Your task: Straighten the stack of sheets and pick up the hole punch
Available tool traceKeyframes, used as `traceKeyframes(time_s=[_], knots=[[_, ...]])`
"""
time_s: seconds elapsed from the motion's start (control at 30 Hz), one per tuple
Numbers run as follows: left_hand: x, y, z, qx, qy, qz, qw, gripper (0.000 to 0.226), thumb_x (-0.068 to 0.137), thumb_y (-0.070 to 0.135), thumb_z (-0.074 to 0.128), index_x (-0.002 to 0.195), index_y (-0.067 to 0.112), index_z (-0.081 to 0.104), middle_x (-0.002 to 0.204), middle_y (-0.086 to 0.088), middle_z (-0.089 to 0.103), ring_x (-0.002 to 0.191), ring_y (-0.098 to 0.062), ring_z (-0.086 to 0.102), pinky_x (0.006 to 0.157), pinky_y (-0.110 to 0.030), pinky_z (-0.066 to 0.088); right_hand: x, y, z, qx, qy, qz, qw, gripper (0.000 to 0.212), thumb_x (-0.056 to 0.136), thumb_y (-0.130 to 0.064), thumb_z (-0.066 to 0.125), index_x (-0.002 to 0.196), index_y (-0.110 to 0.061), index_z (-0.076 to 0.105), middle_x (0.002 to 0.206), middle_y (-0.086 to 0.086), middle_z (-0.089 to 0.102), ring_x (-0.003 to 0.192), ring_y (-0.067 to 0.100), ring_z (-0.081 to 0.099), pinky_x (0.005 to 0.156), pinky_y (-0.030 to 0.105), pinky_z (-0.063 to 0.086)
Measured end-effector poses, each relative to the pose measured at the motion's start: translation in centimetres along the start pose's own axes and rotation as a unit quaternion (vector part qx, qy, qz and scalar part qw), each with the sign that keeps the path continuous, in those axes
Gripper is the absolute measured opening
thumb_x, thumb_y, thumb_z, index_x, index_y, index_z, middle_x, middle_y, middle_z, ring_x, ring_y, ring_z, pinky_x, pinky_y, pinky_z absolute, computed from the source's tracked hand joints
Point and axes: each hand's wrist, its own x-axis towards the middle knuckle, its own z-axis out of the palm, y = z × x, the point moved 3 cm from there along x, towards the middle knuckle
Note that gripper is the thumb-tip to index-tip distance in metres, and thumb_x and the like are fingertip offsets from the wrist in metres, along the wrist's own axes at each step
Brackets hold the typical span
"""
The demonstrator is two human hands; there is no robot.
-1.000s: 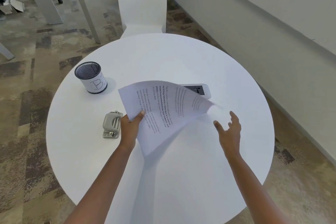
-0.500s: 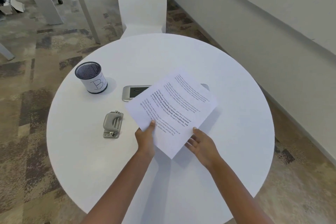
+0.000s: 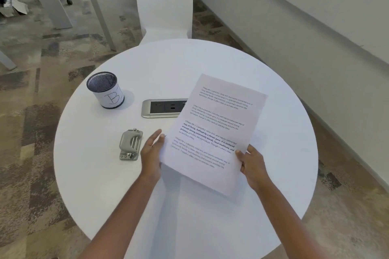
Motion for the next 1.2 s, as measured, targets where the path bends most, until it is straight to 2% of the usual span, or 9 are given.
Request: traceKeyframes(time_s=[0.07, 0.17, 0.3, 0.47, 0.6, 0.87, 0.97, 1.1, 1.2], knots=[[0.8, 1.1, -0.4, 0.044, -0.059, -0.020, 0.997, 0.030, 0.091, 0.019, 0.052, 0.120, 0.014, 0.053, 0.083, 0.007, 0.073, 0.060, -0.001, 0.067, 0.061, -0.018, 0.054, 0.0, -0.4, -0.8, -0.021, -0.031, 0.002, 0.999, 0.026, 0.090, 0.000, 0.047, 0.103, -0.018, 0.060, 0.099, 0.003, 0.067, 0.085, 0.017, 0.065, 0.067, 0.029, 0.055], [1.5, 2.1, -0.5, 0.168, -0.131, -0.022, 0.977, 0.030, 0.092, 0.020, 0.049, 0.120, 0.009, 0.055, 0.090, 0.002, 0.070, 0.063, -0.005, 0.068, 0.066, -0.020, 0.053, 0.2, -0.8, -1.8, -0.049, -0.073, 0.003, 0.996, 0.026, 0.089, -0.001, 0.049, 0.107, -0.017, 0.060, 0.084, -0.006, 0.073, 0.070, 0.008, 0.069, 0.057, 0.023, 0.055], [1.4, 2.7, 0.7, 0.247, -0.171, 0.022, 0.954, 0.026, 0.092, 0.007, 0.048, 0.115, 0.004, 0.060, 0.064, 0.015, 0.073, 0.059, 0.000, 0.067, 0.057, -0.013, 0.054, 0.1, -1.4, -1.9, -0.091, -0.102, -0.037, 0.990, 0.026, 0.089, -0.001, 0.050, 0.107, -0.016, 0.060, 0.076, -0.011, 0.074, 0.070, 0.006, 0.069, 0.057, 0.021, 0.054], [1.4, 3.8, 2.2, 0.231, -0.152, 0.125, 0.953, 0.027, 0.088, -0.004, 0.050, 0.113, 0.003, 0.058, 0.058, 0.020, 0.070, 0.055, 0.004, 0.065, 0.058, -0.011, 0.054, -0.4, -3.0, -0.9, -0.121, -0.067, -0.169, 0.976, 0.026, 0.091, -0.004, 0.048, 0.093, -0.024, 0.065, 0.083, -0.019, 0.073, 0.083, 0.007, 0.067, 0.074, 0.024, 0.054], [1.5, 4.7, 2.8, 0.219, -0.141, 0.202, 0.944, 0.032, 0.086, -0.007, 0.051, 0.114, 0.009, 0.054, 0.062, 0.026, 0.069, 0.059, 0.009, 0.062, 0.065, -0.010, 0.054, -0.4, -3.8, -0.3, -0.092, -0.040, -0.224, 0.970, 0.029, 0.091, -0.005, 0.047, 0.092, -0.028, 0.063, 0.085, -0.025, 0.071, 0.085, -0.002, 0.065, 0.074, 0.012, 0.049], [1.9, 3.5, 2.1, 0.236, -0.131, 0.201, 0.942, 0.035, 0.085, -0.007, 0.053, 0.114, 0.011, 0.053, 0.062, 0.028, 0.069, 0.061, 0.010, 0.063, 0.068, -0.009, 0.054, 0.4, -1.7, -0.2, -0.124, -0.030, -0.198, 0.972, 0.030, 0.093, -0.007, 0.046, 0.096, -0.034, 0.059, 0.102, -0.007, 0.066, 0.090, -0.008, 0.062, 0.082, 0.016, 0.046], [1.8, 3.5, 2.1, 0.235, -0.130, 0.201, 0.942, 0.032, 0.086, -0.007, 0.052, 0.112, 0.012, 0.055, 0.062, 0.027, 0.069, 0.060, 0.010, 0.063, 0.065, -0.009, 0.053, 0.4, -1.1, -0.2, -0.121, -0.025, -0.194, 0.973, 0.029, 0.093, -0.008, 0.045, 0.096, -0.034, 0.059, 0.102, -0.009, 0.066, 0.089, -0.008, 0.062, 0.081, 0.016, 0.047], [2.0, 4.0, 2.1, 0.246, -0.128, 0.198, 0.940, 0.029, 0.086, -0.005, 0.052, 0.106, 0.015, 0.059, 0.060, 0.025, 0.069, 0.057, 0.006, 0.064, 0.060, -0.011, 0.054, 0.6, -1.2, -0.6, -0.122, -0.039, -0.185, 0.974, 0.026, 0.093, -0.011, 0.046, 0.097, -0.031, 0.061, 0.091, -0.021, 0.071, 0.091, 0.003, 0.065, 0.082, 0.024, 0.052], [2.3, 4.3, 2.1, 0.237, -0.121, 0.184, 0.946, 0.025, 0.088, -0.002, 0.052, 0.105, 0.014, 0.060, 0.057, 0.023, 0.069, 0.053, 0.007, 0.061, 0.055, -0.011, 0.052, 0.6, -1.7, -0.8, -0.113, -0.060, -0.173, 0.977, 0.023, 0.092, -0.007, 0.046, 0.097, -0.024, 0.061, 0.087, -0.020, 0.072, 0.085, 0.005, 0.067, 0.074, 0.024, 0.055]])
